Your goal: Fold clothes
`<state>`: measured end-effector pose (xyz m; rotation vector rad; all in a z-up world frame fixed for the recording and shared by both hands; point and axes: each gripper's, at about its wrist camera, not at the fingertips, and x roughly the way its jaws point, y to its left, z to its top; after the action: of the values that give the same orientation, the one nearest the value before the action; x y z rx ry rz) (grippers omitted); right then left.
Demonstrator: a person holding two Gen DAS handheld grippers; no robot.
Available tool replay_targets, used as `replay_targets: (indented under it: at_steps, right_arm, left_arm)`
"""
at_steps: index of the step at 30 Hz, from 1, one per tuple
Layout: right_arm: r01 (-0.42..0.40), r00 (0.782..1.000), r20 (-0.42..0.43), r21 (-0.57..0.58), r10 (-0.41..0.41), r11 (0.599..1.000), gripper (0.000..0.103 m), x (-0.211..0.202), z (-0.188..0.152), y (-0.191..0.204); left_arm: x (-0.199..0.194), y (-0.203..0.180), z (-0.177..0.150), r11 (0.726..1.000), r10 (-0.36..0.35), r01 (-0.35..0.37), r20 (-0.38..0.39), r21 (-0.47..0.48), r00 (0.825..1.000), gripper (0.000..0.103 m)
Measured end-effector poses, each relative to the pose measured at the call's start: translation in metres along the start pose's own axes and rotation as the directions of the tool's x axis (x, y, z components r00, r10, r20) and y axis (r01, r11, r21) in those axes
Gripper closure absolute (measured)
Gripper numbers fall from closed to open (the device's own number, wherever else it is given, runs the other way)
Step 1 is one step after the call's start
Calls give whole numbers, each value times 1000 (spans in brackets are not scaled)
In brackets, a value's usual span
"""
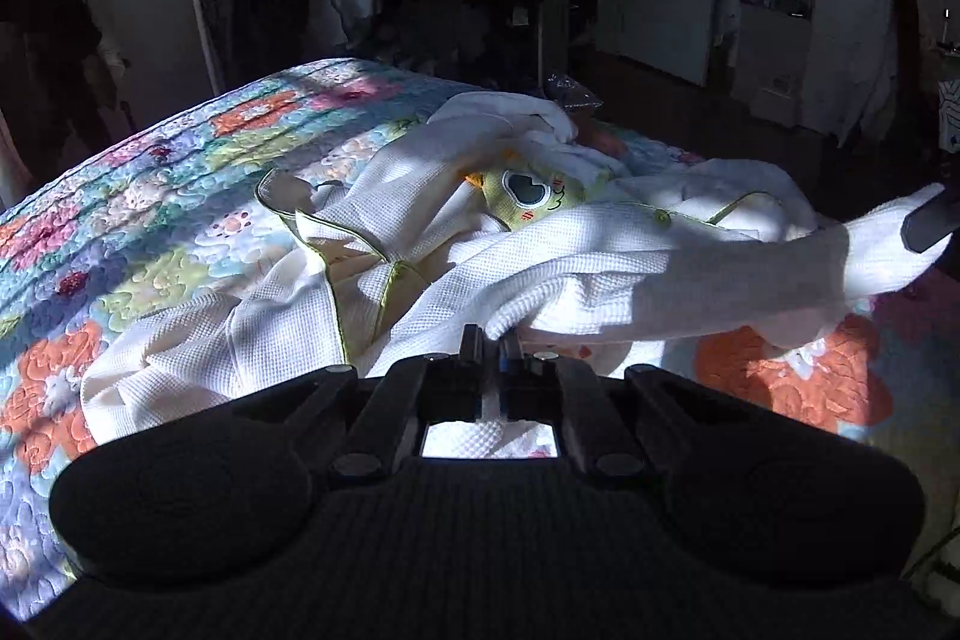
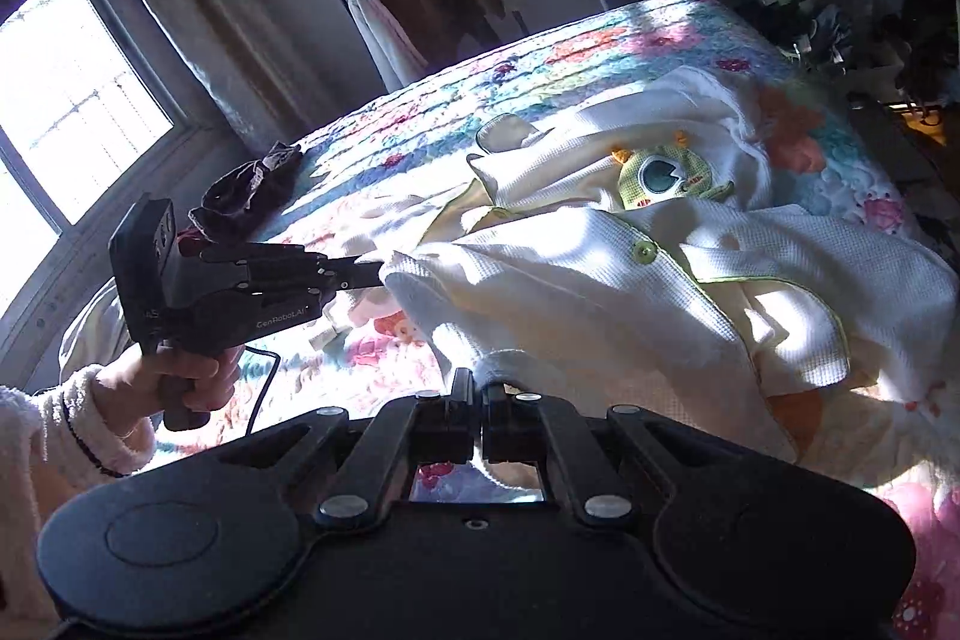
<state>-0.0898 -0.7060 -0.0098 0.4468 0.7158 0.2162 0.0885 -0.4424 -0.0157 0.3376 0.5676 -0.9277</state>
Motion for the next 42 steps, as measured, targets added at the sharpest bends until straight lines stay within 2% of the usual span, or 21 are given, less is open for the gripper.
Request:
replay_targets:
  at_steps: [4,6,7,9,11,13,16,17,19,21,23,25,28,29,30,33,35,37,38,39,42]
  right_arm:
    - [-103,995,-4,36,103,994,99,-16,-7,34]
    - [-192,981,32,41,191,980,99,-22,-21,52]
    - [-227,973,44,41,225,973,99,-24,-27,61]
    - [-229,973,30,45,228,972,99,-19,-38,70]
    - [-200,979,-21,56,201,978,99,-5,-49,72]
    - [-191,975,-83,155,206,969,99,14,-57,64]
    - [-279,946,-105,209,305,937,98,21,-65,79]
    - [-309,935,-114,210,337,928,98,22,-66,86]
    - [-348,914,-147,189,377,918,98,21,-66,101]
    - [-361,904,-181,158,386,919,99,22,-66,111]
    - [-304,915,-225,157,334,939,99,30,-70,110]
    - [-225,920,-289,159,264,961,99,43,-78,105]
    - [-103,925,-347,154,151,983,90,56,-85,94]
    - [-78,935,-330,160,128,984,85,52,-82,87]
    - [-52,944,-314,167,103,985,76,49,-78,79]
    - [30,983,-181,171,2,985,62,21,-55,52]
    - [117,991,-77,159,-106,980,56,1,-38,33]
    - [272,961,9,130,-276,953,52,-11,-24,15]
    - [356,929,53,136,-366,924,50,-16,-17,1]
    - [427,893,84,152,-442,892,50,-20,-12,-14]
    - [554,812,109,163,-573,816,48,-23,-1,-55]
  left_arm:
    - [-45,-19,-12,997,41,-44,50,68,998,99]
    - [-57,-21,-22,996,41,-43,31,84,999,99]
    - [-58,-20,-27,996,38,-38,0,77,999,99]
    - [-47,-13,-42,998,35,-30,-99,50,995,99]
    - [-27,-7,-57,999,42,-35,-243,33,969,99]
    - [-9,-2,-66,1000,-6,1,-392,-14,920,99]
    - [-21,8,-53,984,-153,109,-349,-142,924,98]
    - [-25,8,-47,982,-165,123,-329,-143,930,97]
    - [-34,4,-33,991,-131,114,-275,-75,953,96]
    - [-32,0,-25,992,-123,117,-255,-37,959,94]
    - [-28,-3,-19,991,-134,133,-243,-24,961,86]
    - [-17,-8,-18,985,-173,163,-269,-58,947,75]
    - [-3,-21,-21,976,-218,214,-269,-45,938,65]
    - [1,-26,-23,975,-220,219,-266,-35,939,58]
    - [9,-32,-27,972,-231,232,-272,-28,934,58]
    - [37,-46,-39,964,-262,264,-326,-40,908,57]
    - [57,-59,-47,973,-216,232,-404,-9,889,55]
    - [75,-74,-56,983,-113,167,-483,71,868,54]
    - [77,-78,-58,983,-97,161,-488,91,867,53]
    - [77,-82,-58,981,-95,166,-484,105,870,51]
    - [76,-83,-55,980,-113,178,-485,90,867,44]
